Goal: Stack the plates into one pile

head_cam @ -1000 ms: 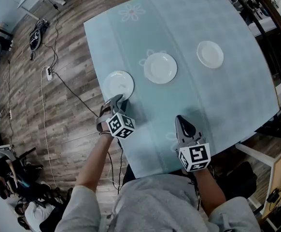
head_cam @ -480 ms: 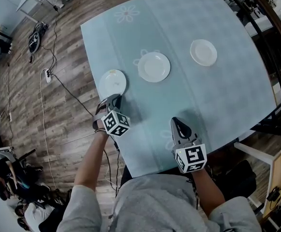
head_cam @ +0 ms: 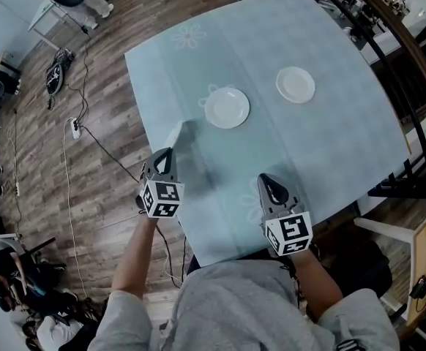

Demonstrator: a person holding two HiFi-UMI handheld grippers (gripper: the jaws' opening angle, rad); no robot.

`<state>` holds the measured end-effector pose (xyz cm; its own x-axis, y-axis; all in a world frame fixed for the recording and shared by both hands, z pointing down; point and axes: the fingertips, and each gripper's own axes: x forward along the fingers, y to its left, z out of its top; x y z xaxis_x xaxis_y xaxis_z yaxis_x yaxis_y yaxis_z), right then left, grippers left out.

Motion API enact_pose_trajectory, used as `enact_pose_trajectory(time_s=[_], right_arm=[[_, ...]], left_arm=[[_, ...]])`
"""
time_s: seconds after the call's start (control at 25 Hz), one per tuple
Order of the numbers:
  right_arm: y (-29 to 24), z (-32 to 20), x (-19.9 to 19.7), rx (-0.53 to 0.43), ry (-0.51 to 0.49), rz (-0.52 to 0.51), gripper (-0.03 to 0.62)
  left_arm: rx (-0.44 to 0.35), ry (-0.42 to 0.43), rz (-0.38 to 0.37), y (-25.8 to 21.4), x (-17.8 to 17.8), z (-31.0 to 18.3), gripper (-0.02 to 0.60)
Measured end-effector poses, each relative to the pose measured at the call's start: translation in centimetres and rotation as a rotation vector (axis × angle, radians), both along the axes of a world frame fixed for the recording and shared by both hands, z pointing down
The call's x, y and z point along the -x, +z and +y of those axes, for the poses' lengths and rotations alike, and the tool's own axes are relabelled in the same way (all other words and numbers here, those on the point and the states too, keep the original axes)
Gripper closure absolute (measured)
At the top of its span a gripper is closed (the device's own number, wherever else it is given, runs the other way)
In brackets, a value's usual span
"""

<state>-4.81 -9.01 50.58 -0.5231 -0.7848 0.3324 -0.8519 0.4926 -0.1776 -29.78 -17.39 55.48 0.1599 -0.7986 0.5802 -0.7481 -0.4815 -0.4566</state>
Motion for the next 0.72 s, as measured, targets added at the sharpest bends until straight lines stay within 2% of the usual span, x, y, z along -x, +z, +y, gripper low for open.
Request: enact_pose_trajectory(time_s=[0.24,0.4,0.72], right_arm=[[-1.8,1.8,-0.6,-0.025,0.054,0.023,0.568],[-4.4,2.7,-1.5,-0.063,0.097,0.019,0.568],[-7.9,5.6,-5.6,-0.109,0.175,0.057,0.568]], left_arm=[[-0.029,0.001,0.072,-2.1,0.5,1.7,0.557],[-0.081,0.024,0.116,-4.9,0.6,2.8,0.557],[-0.161,0.1,0.163,-8.2,-2.7,7.1,0.557]])
